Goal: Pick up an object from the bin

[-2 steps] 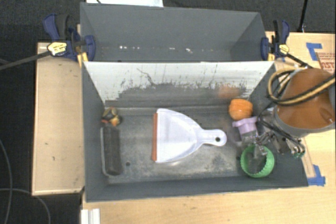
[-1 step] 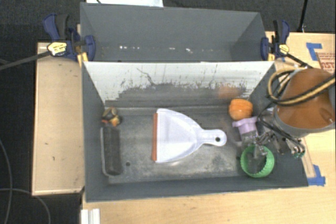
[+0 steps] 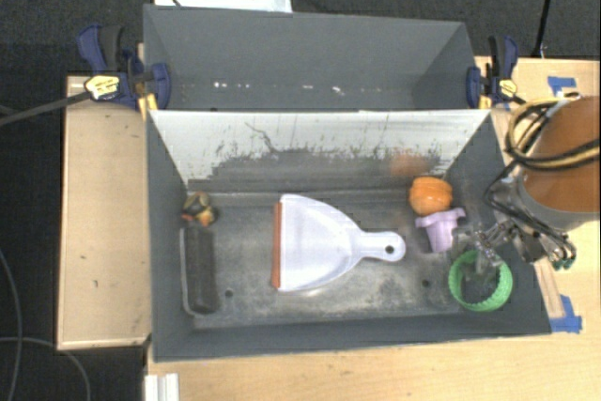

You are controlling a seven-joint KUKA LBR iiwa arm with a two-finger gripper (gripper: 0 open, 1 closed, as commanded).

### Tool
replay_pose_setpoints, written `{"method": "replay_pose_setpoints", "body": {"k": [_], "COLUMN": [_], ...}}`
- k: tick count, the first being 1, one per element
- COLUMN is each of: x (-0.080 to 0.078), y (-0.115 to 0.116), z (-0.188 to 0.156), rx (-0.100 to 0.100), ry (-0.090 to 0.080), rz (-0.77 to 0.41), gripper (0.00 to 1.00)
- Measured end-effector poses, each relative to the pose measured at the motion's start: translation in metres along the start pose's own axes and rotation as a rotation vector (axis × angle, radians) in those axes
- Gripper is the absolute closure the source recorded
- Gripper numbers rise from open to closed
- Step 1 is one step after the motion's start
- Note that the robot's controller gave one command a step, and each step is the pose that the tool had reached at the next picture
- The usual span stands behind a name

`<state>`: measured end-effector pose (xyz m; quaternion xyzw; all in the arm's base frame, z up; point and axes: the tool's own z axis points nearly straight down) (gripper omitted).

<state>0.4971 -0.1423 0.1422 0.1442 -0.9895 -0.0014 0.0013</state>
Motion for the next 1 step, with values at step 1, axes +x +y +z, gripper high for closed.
{"method": "replay_pose_setpoints", "body": {"k": [1], "x": [-0.0023], "y": [-0.002], "z": [-0.0758], "rx": [0.001], "ry": [-0.002], "rz": [0.054], "gripper": [1.0]}}
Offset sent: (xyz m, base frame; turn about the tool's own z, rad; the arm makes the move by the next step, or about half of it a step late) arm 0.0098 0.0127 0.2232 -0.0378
